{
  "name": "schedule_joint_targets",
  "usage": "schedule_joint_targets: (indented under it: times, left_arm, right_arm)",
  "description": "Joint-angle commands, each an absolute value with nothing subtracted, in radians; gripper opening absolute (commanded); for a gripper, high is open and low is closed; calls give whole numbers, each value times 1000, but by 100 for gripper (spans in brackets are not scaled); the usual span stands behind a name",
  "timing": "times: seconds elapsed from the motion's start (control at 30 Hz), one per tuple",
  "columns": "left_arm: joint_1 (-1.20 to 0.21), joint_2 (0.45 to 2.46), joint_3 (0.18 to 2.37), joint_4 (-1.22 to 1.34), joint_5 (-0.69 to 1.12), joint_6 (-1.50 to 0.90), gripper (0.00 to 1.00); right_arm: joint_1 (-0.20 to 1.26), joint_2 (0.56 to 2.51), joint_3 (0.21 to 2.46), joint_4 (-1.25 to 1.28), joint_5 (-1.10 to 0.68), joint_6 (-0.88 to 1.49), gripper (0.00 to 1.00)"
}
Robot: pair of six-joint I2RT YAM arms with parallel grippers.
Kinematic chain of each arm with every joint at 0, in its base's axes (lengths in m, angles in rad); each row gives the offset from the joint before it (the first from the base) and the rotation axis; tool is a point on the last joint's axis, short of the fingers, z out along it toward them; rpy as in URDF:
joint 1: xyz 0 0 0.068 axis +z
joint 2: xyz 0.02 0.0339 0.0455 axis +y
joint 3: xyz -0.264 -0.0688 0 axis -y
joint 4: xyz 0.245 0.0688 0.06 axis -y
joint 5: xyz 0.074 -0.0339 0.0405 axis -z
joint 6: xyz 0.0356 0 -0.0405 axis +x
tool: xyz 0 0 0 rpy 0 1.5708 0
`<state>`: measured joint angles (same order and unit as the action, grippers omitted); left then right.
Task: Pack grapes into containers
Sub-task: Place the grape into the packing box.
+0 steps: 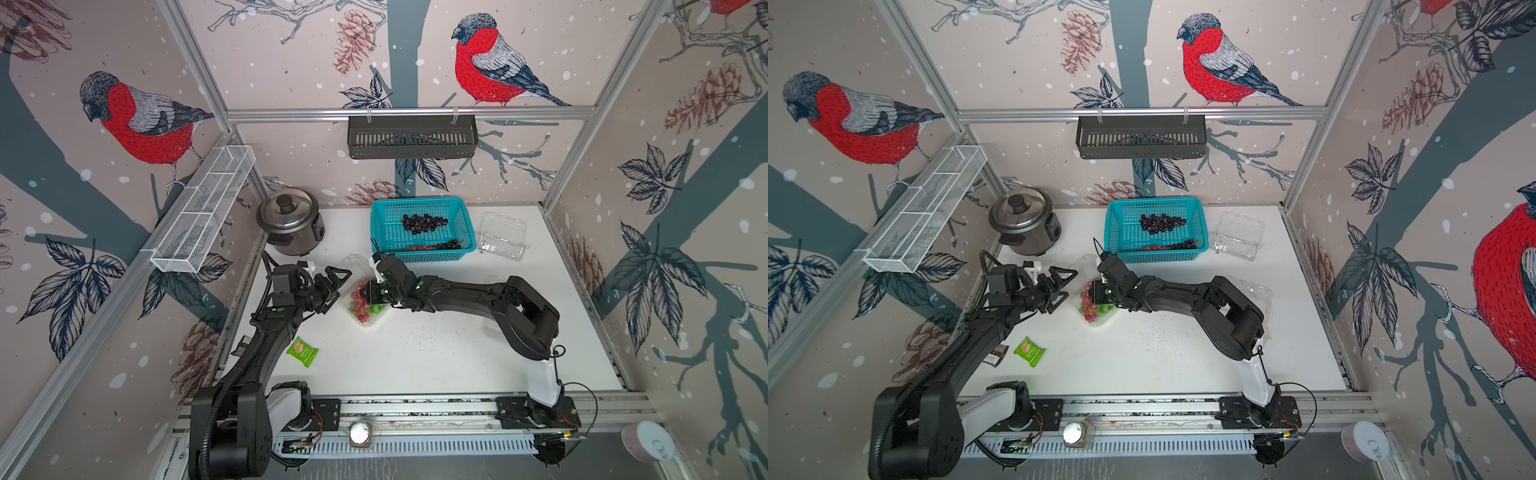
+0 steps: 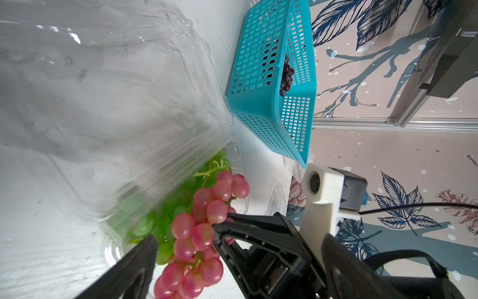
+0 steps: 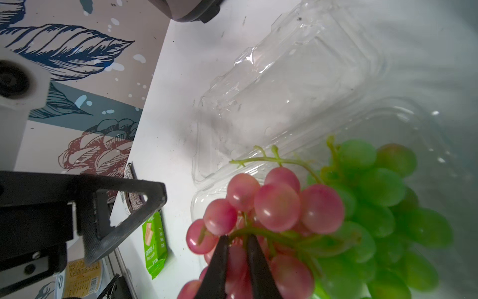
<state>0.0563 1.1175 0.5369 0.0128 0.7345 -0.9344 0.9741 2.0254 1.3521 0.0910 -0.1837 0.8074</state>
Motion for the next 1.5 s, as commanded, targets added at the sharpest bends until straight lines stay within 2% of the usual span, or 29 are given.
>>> schedule_joint_targets:
  times: [0.0, 0.67, 0.93, 1.47]
  left_arm:
    - [59, 1121, 533, 43, 755, -928, 98]
    - [59, 1163, 524, 74, 761, -925, 98]
    - [58, 1174, 530, 74, 759, -927, 98]
    - [55, 1170, 534, 91, 770, -953, 98]
  right_arm:
    - [976, 2044, 1373, 85, -134, 796, 16]
    - [987, 2125, 1465, -100, 83, 705, 27]
    - [987, 2086, 1492, -131, 98, 679, 42]
    - [973, 2062, 1511, -169, 90, 664, 57]
